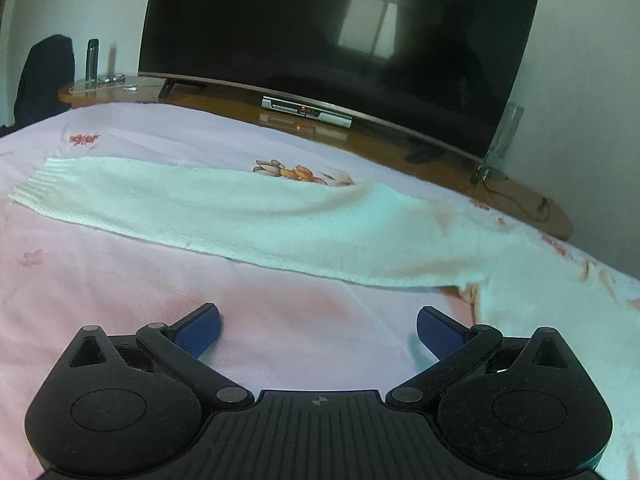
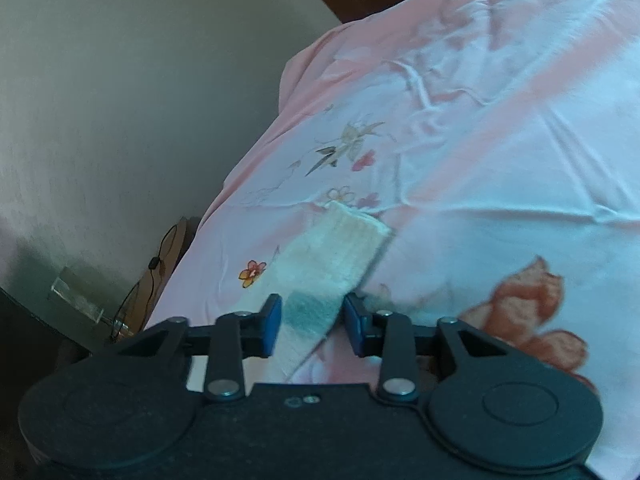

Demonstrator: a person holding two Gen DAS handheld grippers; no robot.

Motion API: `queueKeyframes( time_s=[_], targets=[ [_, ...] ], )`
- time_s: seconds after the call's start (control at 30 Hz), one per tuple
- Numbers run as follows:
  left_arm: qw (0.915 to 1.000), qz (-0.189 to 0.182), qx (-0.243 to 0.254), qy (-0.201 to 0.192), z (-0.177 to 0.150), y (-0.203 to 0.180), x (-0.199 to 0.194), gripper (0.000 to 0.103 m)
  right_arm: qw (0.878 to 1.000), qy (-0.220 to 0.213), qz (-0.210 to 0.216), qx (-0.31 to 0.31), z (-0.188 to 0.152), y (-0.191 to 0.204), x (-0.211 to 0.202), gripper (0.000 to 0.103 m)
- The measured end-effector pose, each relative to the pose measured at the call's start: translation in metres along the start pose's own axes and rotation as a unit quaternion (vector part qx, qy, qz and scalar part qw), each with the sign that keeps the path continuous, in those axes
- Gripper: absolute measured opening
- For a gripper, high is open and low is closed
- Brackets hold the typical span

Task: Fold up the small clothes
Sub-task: 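Grasp the sweater sleeve cuff with the right tool and fold it across the body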

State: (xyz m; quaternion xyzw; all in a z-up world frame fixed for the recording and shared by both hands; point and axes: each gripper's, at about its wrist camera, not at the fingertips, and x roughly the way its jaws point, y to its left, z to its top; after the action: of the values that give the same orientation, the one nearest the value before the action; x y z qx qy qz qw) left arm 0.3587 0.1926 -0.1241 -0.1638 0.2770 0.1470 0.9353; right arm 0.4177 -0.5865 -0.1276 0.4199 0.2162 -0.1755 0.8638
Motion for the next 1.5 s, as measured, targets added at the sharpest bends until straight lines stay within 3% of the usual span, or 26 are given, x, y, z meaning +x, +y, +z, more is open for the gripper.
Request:
queueKeyframes(
  time_s=[0.17, 0.2, 0.27, 0.37, 0.43, 0.47, 0.53, 0.63, 0.67, 0.7, 0.73, 0.83, 0.97, 1.03, 1.1, 1.23, 1.33, 1.5],
  targets=[
    [1.0, 0.005, 0.002, -0.002, -0.001, -0.001, 0.001, 0.103, 0.998, -0.047, -0.003, -0.041, -0.006, 0.02, -0.025, 0.006],
    [0.9999, 0.012, 0.011, 0.002, 0.0, -0.004, 0.002, 0.103, 0.996, -0.058, -0.029, -0.065, -0.008, 0.021, -0.029, 0.006],
    [0.9993, 0.024, 0.027, 0.009, 0.001, -0.01, 0.005, 0.103, 0.99, -0.027, -0.104, -0.094, -0.014, 0.015, -0.013, 0.005],
    [0.999, 0.028, 0.034, 0.011, 0.001, -0.011, 0.005, 0.103, 0.989, -0.025, -0.104, -0.099, -0.013, 0.023, -0.013, 0.008],
    [0.9996, 0.018, 0.022, 0.007, 0.002, -0.006, 0.003, 0.103, 0.991, -0.012, -0.095, -0.096, -0.01, 0.025, -0.009, 0.021],
    [0.9997, 0.015, 0.018, 0.005, 0.002, -0.005, 0.002, 0.103, 0.993, -0.01, -0.083, -0.078, -0.007, 0.022, -0.009, 0.029],
    [0.9999, 0.009, 0.012, 0.003, 0.001, -0.002, 0.001, 0.103, 0.998, -0.012, -0.049, -0.025, 0.001, 0.01, -0.009, 0.035],
    [0.9998, 0.013, 0.016, 0.005, 0.001, -0.004, 0.002, 0.103, 0.997, -0.038, -0.018, 0.059, 0.005, -0.011, -0.017, 0.034],
    [0.9996, 0.017, 0.021, 0.008, 0.001, -0.006, 0.003, 0.103, 0.996, -0.035, -0.016, 0.077, 0.005, -0.018, -0.016, 0.028],
    [0.9994, 0.021, 0.027, 0.01, 0.001, -0.008, 0.004, 0.103, 0.996, -0.028, -0.023, 0.079, 0.005, -0.022, -0.014, 0.015],
    [0.999, 0.025, 0.035, 0.014, 0.001, -0.011, 0.005, 0.103, 0.997, -0.027, -0.029, 0.072, 0.005, -0.023, -0.013, 0.011],
    [0.9976, 0.036, 0.055, 0.025, 0.001, -0.016, 0.007, 0.103, 0.998, -0.025, -0.034, 0.054, 0.005, -0.019, -0.012, 0.012],
    [0.9967, 0.019, 0.072, 0.034, 0.003, -0.017, 0.003, 0.103, 0.997, -0.03, -0.06, -0.029, 0.001, 0.016, -0.011, 0.005],
    [0.9963, 0.016, 0.077, 0.034, 0.003, -0.016, -0.003, 0.103, 0.994, -0.038, -0.05, -0.09, -0.009, 0.049, -0.013, 0.005],
    [0.9965, 0.01, 0.077, 0.033, 0.003, -0.015, -0.01, 0.103, 0.99, -0.035, -0.014, -0.138, -0.029, 0.088, -0.016, 0.005],
    [0.9971, 0.008, 0.066, 0.037, 0.005, -0.007, -0.021, 0.103, 0.968, 0.007, 0.062, -0.245, -0.099, 0.173, -0.014, 0.005],
    [0.9986, -0.007, 0.044, 0.031, 0.008, 0.004, -0.033, 0.103, 0.942, 0.055, 0.118, -0.311, -0.169, 0.231, -0.011, 0.005],
    [0.9981, 0.005, 0.051, 0.033, 0.01, 0.005, -0.041, 0.103, 0.887, 0.125, 0.181, -0.405, -0.29, 0.305, -0.013, 0.005]
  ],
)
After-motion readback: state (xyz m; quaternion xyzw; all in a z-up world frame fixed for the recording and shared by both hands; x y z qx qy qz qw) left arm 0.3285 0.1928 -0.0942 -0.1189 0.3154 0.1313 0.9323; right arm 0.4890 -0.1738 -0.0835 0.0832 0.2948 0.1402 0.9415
